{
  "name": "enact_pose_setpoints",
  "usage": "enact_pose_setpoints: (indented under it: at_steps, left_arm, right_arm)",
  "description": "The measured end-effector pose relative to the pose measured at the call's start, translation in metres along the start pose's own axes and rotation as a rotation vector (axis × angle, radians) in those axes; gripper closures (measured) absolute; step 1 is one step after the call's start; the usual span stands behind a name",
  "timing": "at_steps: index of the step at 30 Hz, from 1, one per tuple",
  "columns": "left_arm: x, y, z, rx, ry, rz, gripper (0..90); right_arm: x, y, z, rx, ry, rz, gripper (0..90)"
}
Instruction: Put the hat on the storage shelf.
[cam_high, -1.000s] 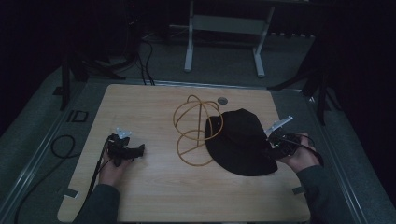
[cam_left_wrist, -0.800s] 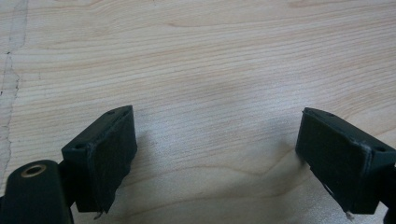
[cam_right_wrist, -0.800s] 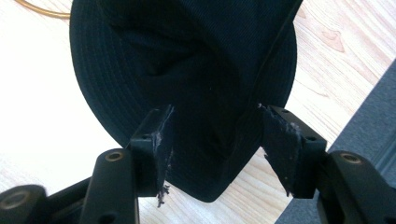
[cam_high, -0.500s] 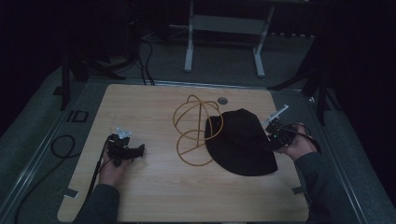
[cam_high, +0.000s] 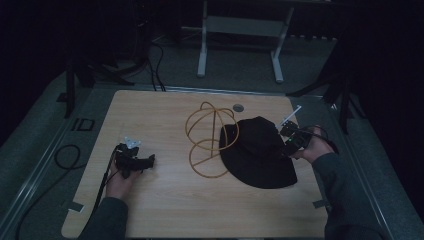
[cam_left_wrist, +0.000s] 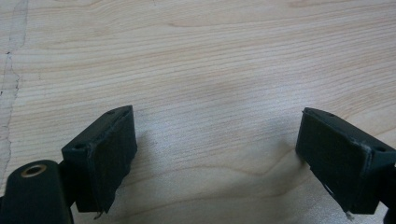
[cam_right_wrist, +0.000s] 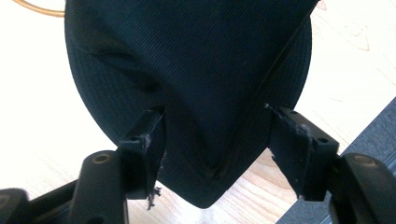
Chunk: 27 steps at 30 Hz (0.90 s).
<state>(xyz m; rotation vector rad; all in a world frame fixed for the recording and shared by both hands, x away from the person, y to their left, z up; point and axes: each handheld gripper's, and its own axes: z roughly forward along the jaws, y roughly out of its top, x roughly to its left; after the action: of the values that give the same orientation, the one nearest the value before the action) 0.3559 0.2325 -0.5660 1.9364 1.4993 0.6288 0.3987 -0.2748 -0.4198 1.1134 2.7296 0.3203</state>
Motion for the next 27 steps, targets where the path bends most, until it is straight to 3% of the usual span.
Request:
enact_pose_setpoints:
  at_steps: [8,20,27]
  left_arm:
    - [0.000,0.000,0.000,0.000,0.000,0.000,12.7]
    - [0.000,0.000,0.000,0.000,0.000,0.000,12.6]
    - [0.000,0.000,0.000,0.000,0.000,0.000,12.6]
  right_arm:
    - [-0.004,0.012,0.007,0.073,0.014,0.000,29.9]
    - [-0.007,0.031,0.019,0.186,0.064,-0.017,31.9]
    - [-0.012,0.037,0.031,0.234,0.081,0.012,34.2]
